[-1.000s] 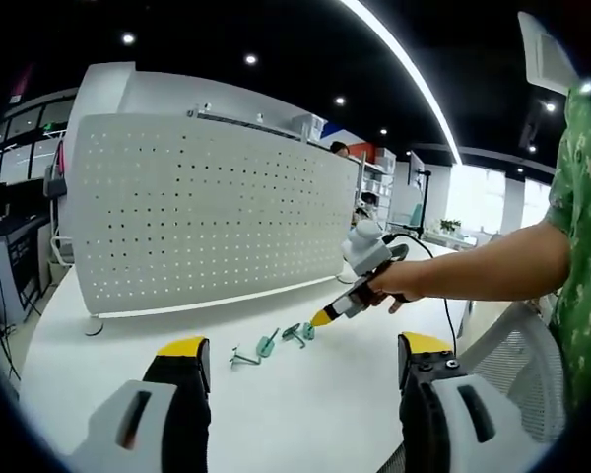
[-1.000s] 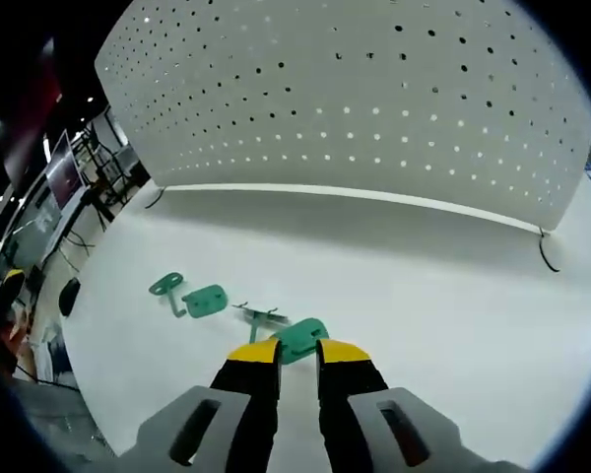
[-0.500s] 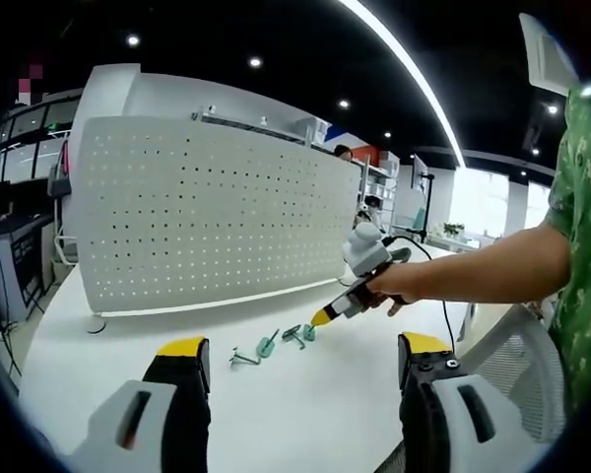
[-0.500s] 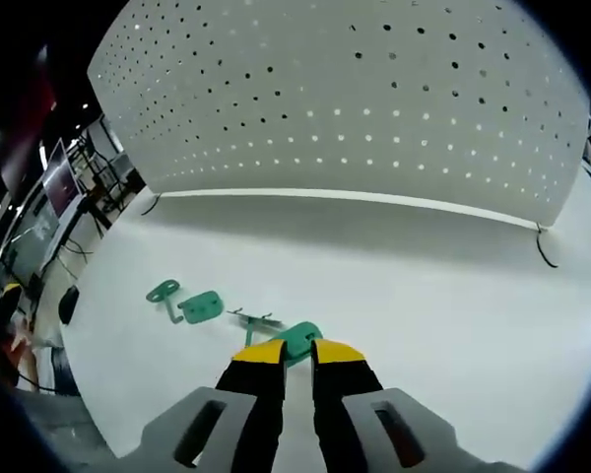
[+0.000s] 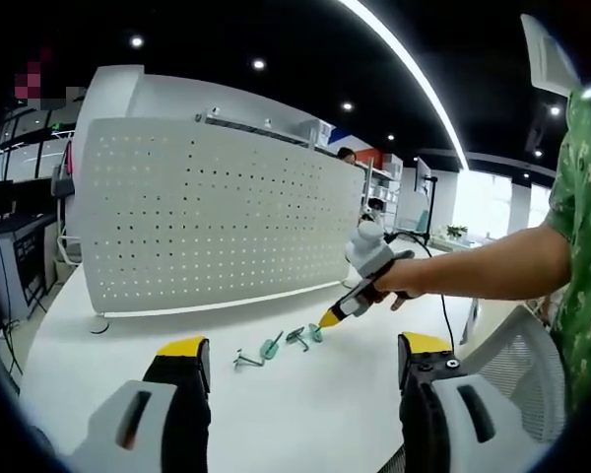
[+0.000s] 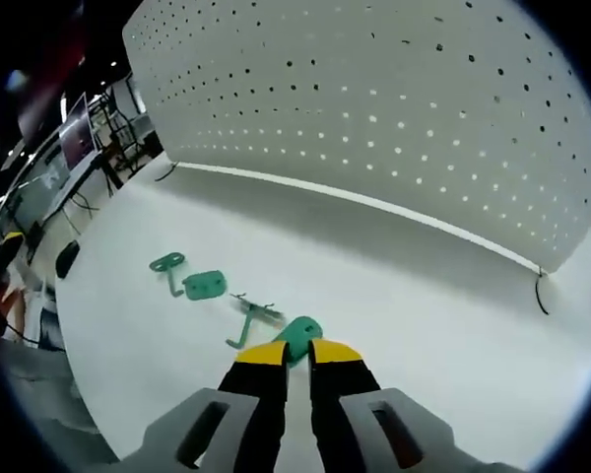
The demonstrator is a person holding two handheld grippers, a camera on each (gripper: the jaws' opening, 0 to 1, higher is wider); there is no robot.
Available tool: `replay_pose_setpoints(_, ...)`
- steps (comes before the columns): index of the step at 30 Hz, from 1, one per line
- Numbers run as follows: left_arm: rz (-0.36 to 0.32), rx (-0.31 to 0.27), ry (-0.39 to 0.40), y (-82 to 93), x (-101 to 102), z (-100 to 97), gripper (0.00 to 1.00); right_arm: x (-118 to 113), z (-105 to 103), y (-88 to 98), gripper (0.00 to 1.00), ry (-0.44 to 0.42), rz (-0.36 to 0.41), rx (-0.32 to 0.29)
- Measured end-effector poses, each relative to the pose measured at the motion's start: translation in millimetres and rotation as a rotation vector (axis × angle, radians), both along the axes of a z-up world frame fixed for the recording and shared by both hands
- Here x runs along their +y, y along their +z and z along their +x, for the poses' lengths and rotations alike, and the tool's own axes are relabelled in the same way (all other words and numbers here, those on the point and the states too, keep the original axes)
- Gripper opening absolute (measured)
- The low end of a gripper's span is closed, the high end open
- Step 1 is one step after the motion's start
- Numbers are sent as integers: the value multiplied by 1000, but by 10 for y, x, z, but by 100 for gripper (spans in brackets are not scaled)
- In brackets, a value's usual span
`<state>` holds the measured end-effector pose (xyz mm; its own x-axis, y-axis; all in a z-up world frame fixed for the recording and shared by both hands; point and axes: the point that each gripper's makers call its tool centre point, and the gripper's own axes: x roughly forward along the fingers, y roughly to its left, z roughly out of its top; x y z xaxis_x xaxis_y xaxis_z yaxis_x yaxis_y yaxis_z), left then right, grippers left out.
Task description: Insert the hook assembly into the mounting plate slot until the hook locks in place.
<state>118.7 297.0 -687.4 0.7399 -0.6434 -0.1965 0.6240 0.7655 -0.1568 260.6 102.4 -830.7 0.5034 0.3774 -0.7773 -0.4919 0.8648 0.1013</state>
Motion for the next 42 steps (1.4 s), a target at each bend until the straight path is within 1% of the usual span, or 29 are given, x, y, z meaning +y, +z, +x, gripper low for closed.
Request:
replay_pose_setpoints(3,-1,-2,-1,5,-5,-2,80,25,-5,11,5,36,-11,4)
replay_pose_setpoints(6,0,-1,-4,1,-13,-5,80,38,-5,28,1,62,-20,15)
replay_pose_setpoints(7,0,-1,-4,2,-14,-5,80,22,-6,17,1,76,-40,26)
replay_pose_setpoints(9,0,-2,-6,4,-18,-7,80,11,2,20,1,80,-41,28)
replay_pose_setpoints(11,1,-3,-7,5,-22,-9,80,4,-24,9,1,86,-41,43)
replay_pose_setpoints(15,1,-1,-10,2,-26,-10,80,1,-13,2,1,95,-46,45)
replay_pose_setpoints(20,4,2,-12,-9,-28,-5,79,24,-6,-76,3,95,-51,59)
replay_pose_setpoints(24,2,5,-10,-13,-23,-3,79,52,0,-105,3,96,-50,60)
replay_pose_setpoints(26,4,5,-11,-16,-24,-2,79,62,-1,-117,4,98,-53,63)
replay_pose_setpoints(29,6,5,-12,-19,-28,-4,79,79,17,-110,7,105,-59,65)
replay_pose_setpoints(33,4,5,-9,-17,-20,2,79,69,66,-61,9,120,-91,56)
replay_pose_setpoints(35,6,6,-8,-21,-15,4,79,82,80,-48,11,140,-94,60)
replay_pose_setpoints(39,5,5,-6,-16,-11,5,79,91,113,-28,11,180,-118,56)
replay_pose_setpoints(42,6,5,-4,-15,-8,6,79,126,98,-56,11,211,-122,81)
